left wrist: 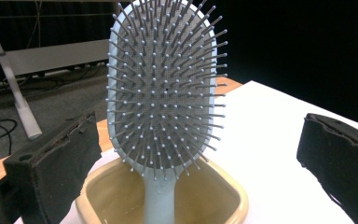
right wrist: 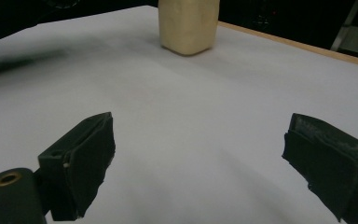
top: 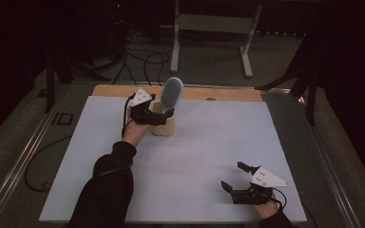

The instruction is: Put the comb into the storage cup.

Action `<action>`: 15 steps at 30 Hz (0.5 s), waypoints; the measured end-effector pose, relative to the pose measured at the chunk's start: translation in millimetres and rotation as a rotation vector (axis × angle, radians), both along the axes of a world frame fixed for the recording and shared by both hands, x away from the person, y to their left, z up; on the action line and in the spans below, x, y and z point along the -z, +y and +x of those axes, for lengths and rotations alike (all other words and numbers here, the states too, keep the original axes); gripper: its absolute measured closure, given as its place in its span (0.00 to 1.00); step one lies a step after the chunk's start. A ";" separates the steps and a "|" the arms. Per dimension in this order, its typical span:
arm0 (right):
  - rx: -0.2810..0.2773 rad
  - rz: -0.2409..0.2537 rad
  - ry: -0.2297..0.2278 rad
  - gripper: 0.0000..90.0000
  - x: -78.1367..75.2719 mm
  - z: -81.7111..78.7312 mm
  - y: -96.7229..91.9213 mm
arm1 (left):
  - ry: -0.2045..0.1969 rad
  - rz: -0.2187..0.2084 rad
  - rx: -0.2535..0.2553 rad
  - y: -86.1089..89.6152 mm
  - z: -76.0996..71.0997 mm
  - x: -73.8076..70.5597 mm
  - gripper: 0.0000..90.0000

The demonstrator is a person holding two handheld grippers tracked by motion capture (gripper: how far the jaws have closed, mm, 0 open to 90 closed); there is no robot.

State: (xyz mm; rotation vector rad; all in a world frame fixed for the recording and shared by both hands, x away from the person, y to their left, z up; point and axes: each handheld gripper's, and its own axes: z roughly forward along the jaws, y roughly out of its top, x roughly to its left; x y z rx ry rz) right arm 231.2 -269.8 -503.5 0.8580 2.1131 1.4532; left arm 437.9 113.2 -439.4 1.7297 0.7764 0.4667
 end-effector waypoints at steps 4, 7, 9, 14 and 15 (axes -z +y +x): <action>-0.003 -0.002 0.003 0.10 0.2 0.4 0.3 | 0.020 0.002 0.017 1.9 -1.0 -2.0 0.00; -0.005 -0.003 0.004 0.10 0.3 0.7 0.4 | 0.027 0.024 0.028 2.3 -2.6 -3.6 0.00; -0.005 -0.001 0.004 0.10 0.2 0.7 0.4 | 0.029 0.041 0.032 2.3 -4.0 -4.6 0.00; -0.007 -0.002 0.003 0.10 0.3 0.9 0.6 | 0.042 0.059 0.049 4.5 -7.1 -8.3 0.00; -0.006 -0.001 0.003 0.10 0.1 0.8 0.6 | 0.049 0.066 0.056 5.0 -7.7 -9.2 0.00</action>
